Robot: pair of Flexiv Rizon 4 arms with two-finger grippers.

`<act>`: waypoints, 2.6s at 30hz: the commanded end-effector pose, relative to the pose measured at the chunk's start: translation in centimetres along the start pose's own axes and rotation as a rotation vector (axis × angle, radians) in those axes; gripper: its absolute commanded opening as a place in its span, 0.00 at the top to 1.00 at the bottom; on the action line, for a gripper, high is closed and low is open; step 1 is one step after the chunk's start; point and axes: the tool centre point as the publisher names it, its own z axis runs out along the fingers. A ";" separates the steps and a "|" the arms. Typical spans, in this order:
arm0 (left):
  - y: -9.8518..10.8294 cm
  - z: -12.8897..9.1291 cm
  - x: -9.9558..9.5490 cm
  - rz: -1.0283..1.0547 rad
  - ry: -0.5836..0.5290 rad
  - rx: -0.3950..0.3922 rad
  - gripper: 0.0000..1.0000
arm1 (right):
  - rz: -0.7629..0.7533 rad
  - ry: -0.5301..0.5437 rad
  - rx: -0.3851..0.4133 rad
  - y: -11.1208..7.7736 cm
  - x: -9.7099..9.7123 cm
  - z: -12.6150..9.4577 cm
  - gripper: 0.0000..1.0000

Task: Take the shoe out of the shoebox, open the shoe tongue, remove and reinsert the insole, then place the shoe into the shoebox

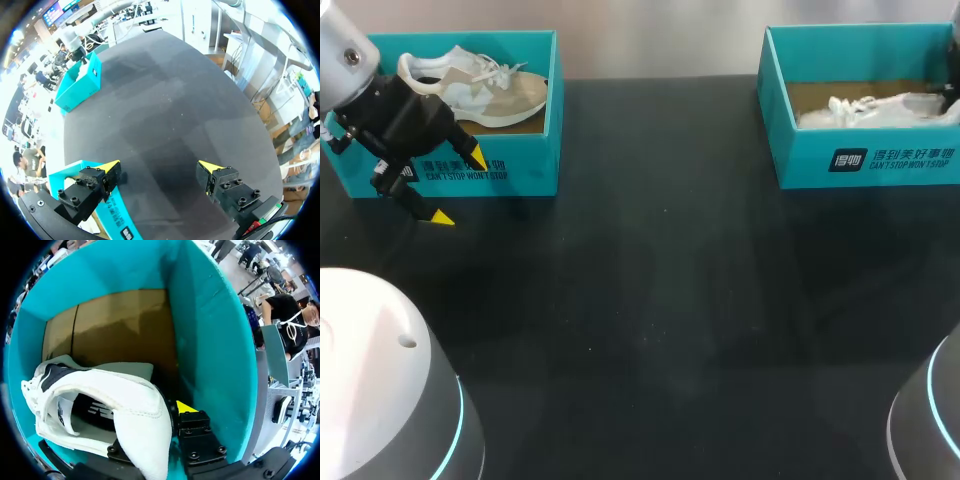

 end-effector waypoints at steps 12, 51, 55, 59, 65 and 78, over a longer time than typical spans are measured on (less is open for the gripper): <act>0.0 -0.1 0.1 0.000 -0.001 -0.002 0.00 | -0.048 -0.019 0.018 -0.7 0.2 1.7 1.00; 0.0 -0.1 0.1 0.000 -0.001 -0.002 0.00 | -0.075 0.001 0.021 -1.7 -0.1 0.6 0.53; 0.0 -0.1 0.1 0.000 -0.001 -0.002 0.00 | -0.071 -0.001 0.006 -1.6 -0.2 -0.2 0.44; 0.0 -0.1 0.1 0.000 -0.001 -0.002 0.00 | -0.066 -0.011 -0.014 -1.4 -0.1 -1.3 0.13; 0.0 -0.1 0.1 0.000 -0.001 -0.002 0.00 | -0.061 -0.016 -0.059 -1.3 0.0 -3.8 0.00; 0.0 -0.1 0.1 0.000 -0.001 -0.002 0.00 | -0.048 -0.021 -0.135 -1.6 0.5 -10.0 0.00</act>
